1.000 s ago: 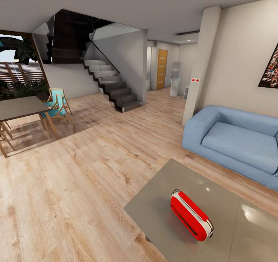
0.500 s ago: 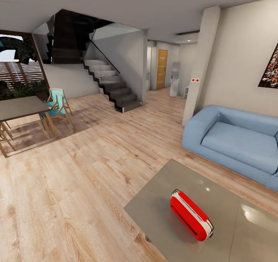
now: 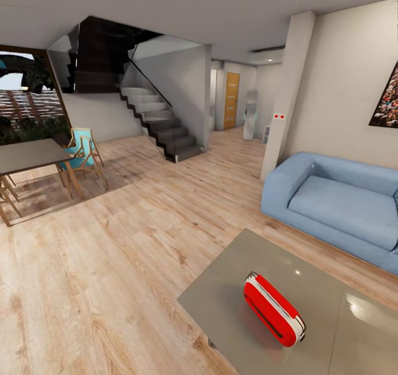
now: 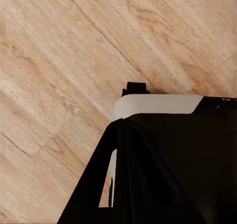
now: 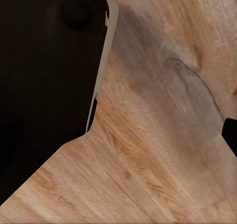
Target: Turn on the radio receiver that's on the table in the living room.
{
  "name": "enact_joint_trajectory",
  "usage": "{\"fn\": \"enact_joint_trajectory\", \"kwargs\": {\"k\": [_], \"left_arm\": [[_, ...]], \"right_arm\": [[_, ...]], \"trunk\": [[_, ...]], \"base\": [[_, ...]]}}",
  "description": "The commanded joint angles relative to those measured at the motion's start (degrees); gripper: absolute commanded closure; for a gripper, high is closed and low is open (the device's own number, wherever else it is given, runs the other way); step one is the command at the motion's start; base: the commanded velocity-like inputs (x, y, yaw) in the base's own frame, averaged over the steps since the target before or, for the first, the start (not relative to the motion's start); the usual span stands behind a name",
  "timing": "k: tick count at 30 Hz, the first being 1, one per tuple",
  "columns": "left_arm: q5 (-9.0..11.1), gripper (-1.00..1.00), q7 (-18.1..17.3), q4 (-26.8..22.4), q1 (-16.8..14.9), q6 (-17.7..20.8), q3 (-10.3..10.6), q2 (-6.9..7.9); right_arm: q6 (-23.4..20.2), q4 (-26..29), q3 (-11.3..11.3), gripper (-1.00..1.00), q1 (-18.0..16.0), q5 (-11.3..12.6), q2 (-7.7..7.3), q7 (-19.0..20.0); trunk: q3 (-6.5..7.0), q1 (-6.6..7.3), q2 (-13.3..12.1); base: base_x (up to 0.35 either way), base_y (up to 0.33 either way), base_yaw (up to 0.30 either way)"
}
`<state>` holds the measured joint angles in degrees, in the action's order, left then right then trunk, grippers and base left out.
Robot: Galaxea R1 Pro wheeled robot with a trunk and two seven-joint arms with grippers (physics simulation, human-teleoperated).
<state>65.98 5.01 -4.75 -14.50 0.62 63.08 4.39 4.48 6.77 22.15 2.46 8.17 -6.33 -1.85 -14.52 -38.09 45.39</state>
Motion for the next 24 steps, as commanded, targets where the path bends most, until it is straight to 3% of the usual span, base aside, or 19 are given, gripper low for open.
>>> {"fn": "enact_joint_trajectory", "kwargs": {"k": [1,24], "left_arm": [[-0.01,1.0,0.0,0.0,0.0,0.0,0.01,0.0],[-0.05,1.0,0.01,0.0,0.0,0.0,-0.03,0.0]], "right_arm": [[0.0,0.0,0.0,-1.0,0.0,0.0,0.0,0.0],[0.0,0.01,0.0,-1.0,0.0,0.0,0.0,0.0]], "trunk": [[0.09,0.0,0.0],[1.81,0.0,0.0]], "base": [[0.0,0.0,0.0],[0.0,0.0,0.0]]}}
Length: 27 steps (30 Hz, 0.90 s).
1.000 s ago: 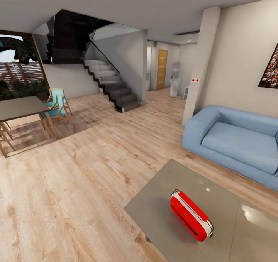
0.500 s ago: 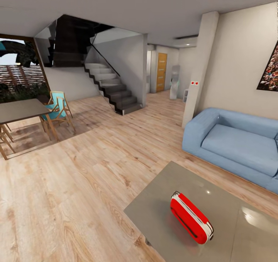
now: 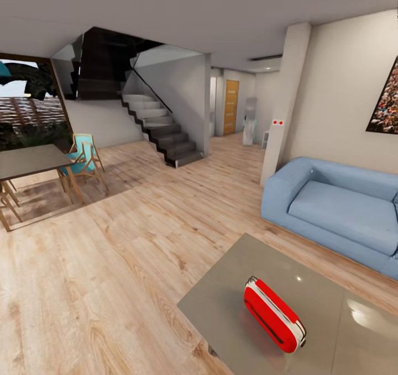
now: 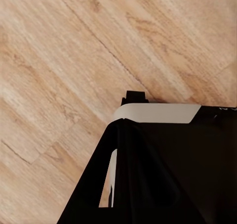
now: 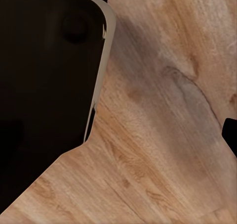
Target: Turn on the radio receiver that's on the table in the living room.
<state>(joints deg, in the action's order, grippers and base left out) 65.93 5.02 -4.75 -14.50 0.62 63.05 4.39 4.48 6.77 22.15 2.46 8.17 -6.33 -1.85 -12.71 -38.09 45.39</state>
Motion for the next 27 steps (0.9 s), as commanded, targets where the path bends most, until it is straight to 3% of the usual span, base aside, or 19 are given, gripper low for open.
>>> {"fn": "enact_joint_trajectory", "kwargs": {"k": [1,27], "left_arm": [[0.0,1.0,0.0,0.0,0.0,0.0,0.01,0.0],[-0.01,1.0,-0.01,0.0,0.0,0.0,0.04,0.0]], "right_arm": [[0.0,0.02,0.0,-1.0,0.0,0.0,0.0,0.0],[-0.09,0.08,0.17,-1.0,-0.01,-0.31,0.0,0.0]], "trunk": [[0.07,0.0,0.0],[0.39,0.0,0.0]], "base": [[0.0,0.0,0.0],[0.0,0.0,0.0]]}}
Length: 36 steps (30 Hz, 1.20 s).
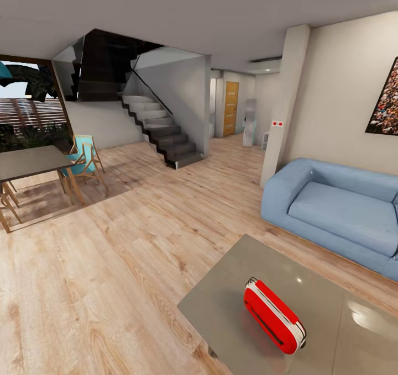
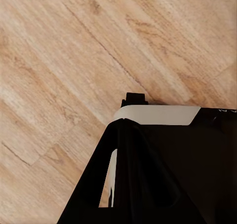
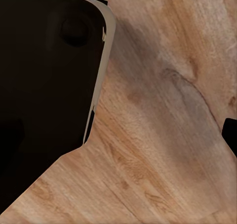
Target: Turn on the radio receiver that's on the table in the living room.
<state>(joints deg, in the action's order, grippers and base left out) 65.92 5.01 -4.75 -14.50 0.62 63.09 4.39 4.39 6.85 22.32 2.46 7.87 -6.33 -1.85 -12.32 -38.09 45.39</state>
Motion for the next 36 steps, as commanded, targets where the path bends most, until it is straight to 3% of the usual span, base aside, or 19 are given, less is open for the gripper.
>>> {"fn": "enact_joint_trajectory", "kwargs": {"k": [1,36], "left_arm": [[0.0,1.0,0.0,0.0,0.0,0.0,-0.01,0.0],[0.01,1.0,0.0,0.0,0.0,0.0,-0.02,0.0]], "right_arm": [[0.0,0.0,0.0,-1.0,0.0,-0.03,0.0,0.0],[0.0,0.0,0.0,-1.0,0.01,-0.16,0.18,0.01]], "trunk": [[0.0,0.0,0.0],[0.0,0.0,0.0]], "base": [[0.0,0.0,0.0],[0.0,0.0,0.0]]}}
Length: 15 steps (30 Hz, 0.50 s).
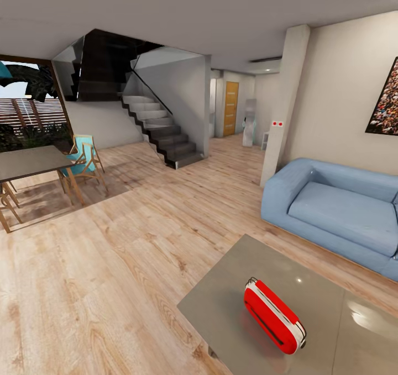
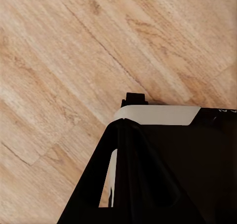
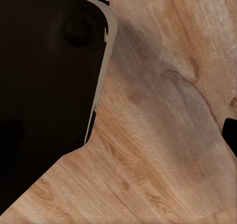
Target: Turn on the radio receiver that's on the table in the living room.
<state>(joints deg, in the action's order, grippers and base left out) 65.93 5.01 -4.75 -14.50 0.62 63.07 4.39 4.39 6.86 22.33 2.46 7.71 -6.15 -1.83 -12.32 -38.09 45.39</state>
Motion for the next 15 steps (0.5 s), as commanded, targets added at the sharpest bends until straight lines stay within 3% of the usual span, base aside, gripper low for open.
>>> {"fn": "enact_joint_trajectory", "kwargs": {"k": [1,15], "left_arm": [[0.0,1.0,0.0,0.0,0.0,0.0,0.0,0.0],[-0.01,1.0,0.0,0.0,0.0,0.0,0.0,0.0]], "right_arm": [[0.0,0.0,-0.01,-1.0,-0.01,-0.06,0.21,0.0],[0.0,0.0,0.08,-1.0,-0.02,-0.16,0.62,-0.01]], "trunk": [[0.0,0.0,0.0],[0.0,0.0,0.0]], "base": [[0.0,0.0,0.0],[0.0,0.0,0.0]]}}
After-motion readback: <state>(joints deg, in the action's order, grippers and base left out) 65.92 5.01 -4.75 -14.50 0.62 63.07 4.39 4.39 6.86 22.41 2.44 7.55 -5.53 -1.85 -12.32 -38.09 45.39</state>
